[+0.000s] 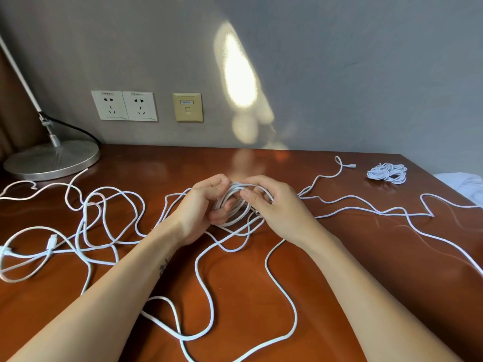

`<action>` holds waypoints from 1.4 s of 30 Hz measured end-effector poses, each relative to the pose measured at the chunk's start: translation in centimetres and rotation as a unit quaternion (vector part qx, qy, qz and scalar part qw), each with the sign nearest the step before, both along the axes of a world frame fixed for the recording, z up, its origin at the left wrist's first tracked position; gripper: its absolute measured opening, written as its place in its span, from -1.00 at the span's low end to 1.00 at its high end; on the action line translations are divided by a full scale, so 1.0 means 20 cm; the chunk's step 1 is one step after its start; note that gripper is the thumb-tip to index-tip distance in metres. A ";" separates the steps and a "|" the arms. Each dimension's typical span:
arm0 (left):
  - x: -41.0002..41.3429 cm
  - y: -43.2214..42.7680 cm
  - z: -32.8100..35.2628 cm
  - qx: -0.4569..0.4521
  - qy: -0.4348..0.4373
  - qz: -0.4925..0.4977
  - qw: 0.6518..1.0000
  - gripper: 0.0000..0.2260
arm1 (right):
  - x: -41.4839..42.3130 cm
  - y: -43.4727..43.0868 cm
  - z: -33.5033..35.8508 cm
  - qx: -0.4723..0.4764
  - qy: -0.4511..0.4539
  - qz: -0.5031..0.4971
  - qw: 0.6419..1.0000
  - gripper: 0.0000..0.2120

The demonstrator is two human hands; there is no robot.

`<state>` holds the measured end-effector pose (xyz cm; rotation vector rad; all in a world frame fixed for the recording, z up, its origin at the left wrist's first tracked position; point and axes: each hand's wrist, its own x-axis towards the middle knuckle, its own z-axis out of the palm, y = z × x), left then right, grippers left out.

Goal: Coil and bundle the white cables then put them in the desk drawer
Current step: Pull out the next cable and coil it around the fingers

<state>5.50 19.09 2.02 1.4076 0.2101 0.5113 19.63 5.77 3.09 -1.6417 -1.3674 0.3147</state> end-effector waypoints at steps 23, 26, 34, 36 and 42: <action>0.04 -0.05 -0.02 0.106 0.044 0.058 0.992 -0.82 | 0.04 0.03 -0.06 -0.022 -0.104 -0.122 0.987 -0.72; 0.05 -0.05 -0.03 0.122 0.050 0.104 0.986 -0.82 | 0.06 0.03 -0.06 -0.039 -0.104 -0.114 0.987 -0.71; 0.05 -0.02 -0.03 0.121 0.017 0.180 0.976 -0.83 | 0.08 0.03 -0.06 -0.067 -0.090 -0.077 0.991 -0.75; 0.05 -0.03 -0.03 0.119 0.012 0.183 0.976 -0.84 | 0.08 0.02 -0.07 -0.070 -0.101 -0.075 0.990 -0.76; 0.06 -0.02 -0.05 0.194 0.038 0.203 0.959 -0.89 | 0.06 0.02 -0.06 -0.063 -0.130 -0.086 0.986 -0.73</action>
